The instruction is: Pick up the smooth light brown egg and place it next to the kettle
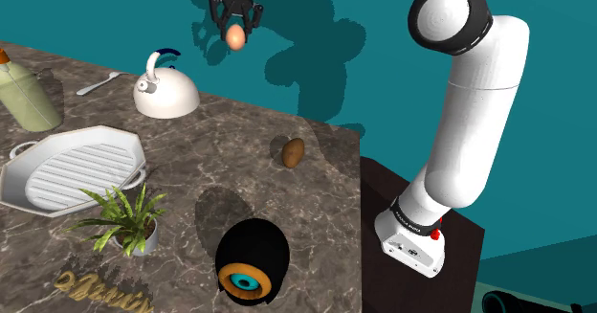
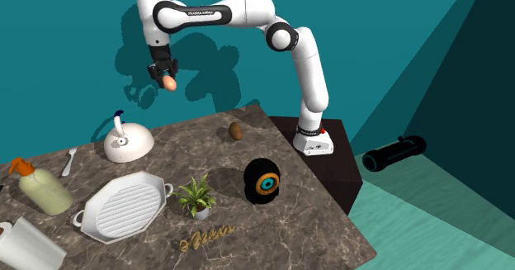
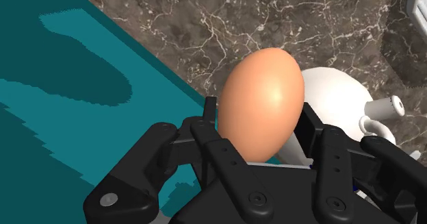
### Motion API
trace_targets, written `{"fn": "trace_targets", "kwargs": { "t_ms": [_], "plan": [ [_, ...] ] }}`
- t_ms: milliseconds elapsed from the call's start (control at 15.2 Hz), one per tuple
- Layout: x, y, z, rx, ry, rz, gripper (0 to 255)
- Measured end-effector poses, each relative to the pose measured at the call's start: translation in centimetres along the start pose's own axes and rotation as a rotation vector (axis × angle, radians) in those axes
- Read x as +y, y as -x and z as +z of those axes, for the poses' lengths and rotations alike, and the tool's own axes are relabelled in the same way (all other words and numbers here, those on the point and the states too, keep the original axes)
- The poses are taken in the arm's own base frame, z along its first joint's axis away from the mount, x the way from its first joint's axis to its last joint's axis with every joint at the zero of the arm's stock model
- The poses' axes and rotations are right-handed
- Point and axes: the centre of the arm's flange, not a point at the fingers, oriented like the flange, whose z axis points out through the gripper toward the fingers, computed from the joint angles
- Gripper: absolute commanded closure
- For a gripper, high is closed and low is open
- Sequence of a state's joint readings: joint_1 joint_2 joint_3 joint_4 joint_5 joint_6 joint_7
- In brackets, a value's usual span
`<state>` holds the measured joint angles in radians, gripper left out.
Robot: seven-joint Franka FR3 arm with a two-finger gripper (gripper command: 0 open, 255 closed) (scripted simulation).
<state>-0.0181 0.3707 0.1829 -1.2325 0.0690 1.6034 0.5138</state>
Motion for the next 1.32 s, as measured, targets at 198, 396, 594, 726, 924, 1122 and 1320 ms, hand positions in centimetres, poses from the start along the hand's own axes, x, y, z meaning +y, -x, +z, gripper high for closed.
{"fn": "trace_targets", "kwargs": {
  "t_ms": [198, 396, 594, 726, 924, 1122, 1320],
  "plan": [
    [0.1, -0.3, 1.3, 0.012, -0.005, -0.002, 255],
    [0.0, -0.2, 2.7, 0.028, -0.014, -0.004, 255],
    [0.6, -0.9, 3.9, 0.022, -0.009, -0.003, 255],
    [0.2, -0.7, 4.3, 0.027, -0.011, -0.004, 255],
    [0.3, -0.9, 6.1, 0.045, -0.020, -0.006, 255],
    [0.6, -0.9, 7.9, 0.051, -0.025, -0.007, 255],
    [0.8, -1.1, 9.4, 0.040, -0.018, -0.005, 255]
  ]
}}
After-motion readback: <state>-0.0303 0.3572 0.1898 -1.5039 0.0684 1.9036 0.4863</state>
